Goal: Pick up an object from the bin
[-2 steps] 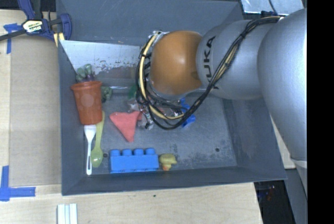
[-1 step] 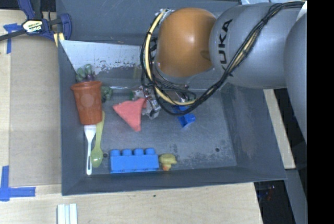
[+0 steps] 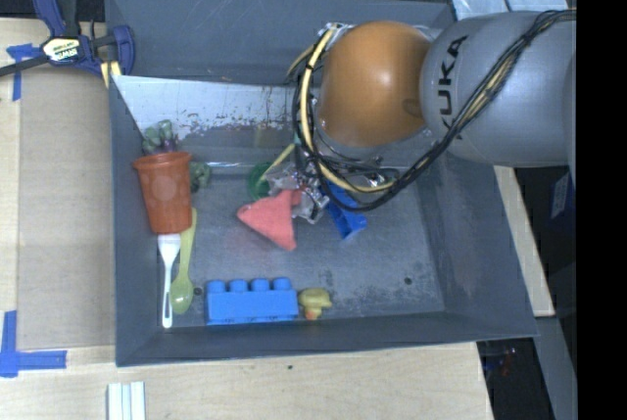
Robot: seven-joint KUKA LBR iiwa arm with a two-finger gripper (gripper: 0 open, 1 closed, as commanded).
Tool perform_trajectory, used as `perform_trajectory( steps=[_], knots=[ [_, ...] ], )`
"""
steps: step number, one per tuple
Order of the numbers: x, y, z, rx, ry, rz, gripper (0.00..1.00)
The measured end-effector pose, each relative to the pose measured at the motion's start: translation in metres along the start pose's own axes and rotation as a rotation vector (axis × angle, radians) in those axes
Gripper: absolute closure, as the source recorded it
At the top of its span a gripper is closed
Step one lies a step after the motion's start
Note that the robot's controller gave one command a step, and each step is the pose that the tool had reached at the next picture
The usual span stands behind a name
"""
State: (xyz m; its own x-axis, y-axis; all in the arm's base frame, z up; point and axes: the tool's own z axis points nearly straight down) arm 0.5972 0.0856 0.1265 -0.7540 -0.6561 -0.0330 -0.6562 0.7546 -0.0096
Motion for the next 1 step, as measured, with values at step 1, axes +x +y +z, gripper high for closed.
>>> perform_trajectory(
  steps=[1],
  knots=[
    [0.0064,0.0010,-0.0574,-0.004,0.003,-0.096,1.00]
  ],
)
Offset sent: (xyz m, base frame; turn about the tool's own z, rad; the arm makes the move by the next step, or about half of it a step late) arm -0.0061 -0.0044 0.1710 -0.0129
